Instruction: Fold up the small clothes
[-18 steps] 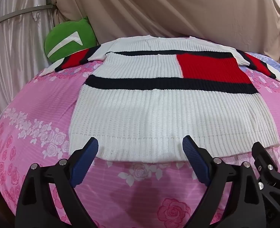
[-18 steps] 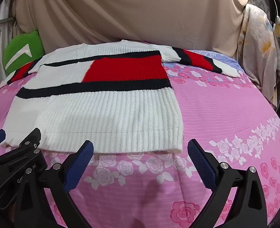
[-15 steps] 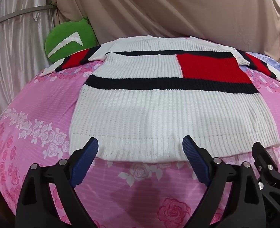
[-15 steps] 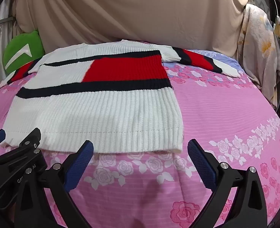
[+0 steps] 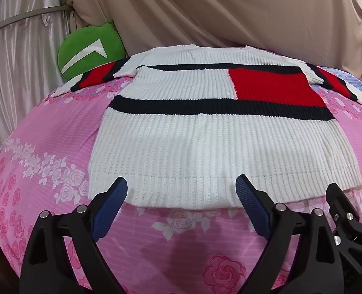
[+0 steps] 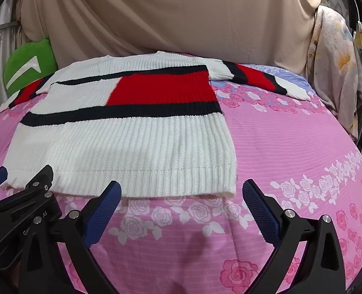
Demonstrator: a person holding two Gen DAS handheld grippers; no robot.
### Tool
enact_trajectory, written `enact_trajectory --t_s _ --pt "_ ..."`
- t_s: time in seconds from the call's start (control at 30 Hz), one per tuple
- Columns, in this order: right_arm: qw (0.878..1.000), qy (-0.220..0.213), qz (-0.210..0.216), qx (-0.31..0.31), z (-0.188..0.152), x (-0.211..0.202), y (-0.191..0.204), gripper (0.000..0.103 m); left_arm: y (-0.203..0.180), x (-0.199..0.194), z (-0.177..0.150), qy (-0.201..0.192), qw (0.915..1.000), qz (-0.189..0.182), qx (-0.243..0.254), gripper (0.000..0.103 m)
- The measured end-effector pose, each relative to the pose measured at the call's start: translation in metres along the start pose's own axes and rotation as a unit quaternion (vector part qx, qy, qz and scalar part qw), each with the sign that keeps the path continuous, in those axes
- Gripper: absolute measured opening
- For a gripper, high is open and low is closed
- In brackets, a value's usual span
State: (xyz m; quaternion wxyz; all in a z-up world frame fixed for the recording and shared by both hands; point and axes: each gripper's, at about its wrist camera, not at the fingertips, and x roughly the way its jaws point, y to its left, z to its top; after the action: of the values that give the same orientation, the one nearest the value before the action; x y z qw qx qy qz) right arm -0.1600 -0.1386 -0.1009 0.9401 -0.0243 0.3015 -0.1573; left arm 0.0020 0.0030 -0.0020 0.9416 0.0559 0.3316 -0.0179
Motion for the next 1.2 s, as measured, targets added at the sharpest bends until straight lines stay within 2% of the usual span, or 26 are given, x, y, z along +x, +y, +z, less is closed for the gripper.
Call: enact_trajectory --t_s 1.2 --pt "1.000 0.004 -0.003 -0.001 -0.0009 0.0024 0.0022 0.098 -0.0044 -0.0019 -0.0027 -0.001 1.0000 0.007 0.006 0.084"
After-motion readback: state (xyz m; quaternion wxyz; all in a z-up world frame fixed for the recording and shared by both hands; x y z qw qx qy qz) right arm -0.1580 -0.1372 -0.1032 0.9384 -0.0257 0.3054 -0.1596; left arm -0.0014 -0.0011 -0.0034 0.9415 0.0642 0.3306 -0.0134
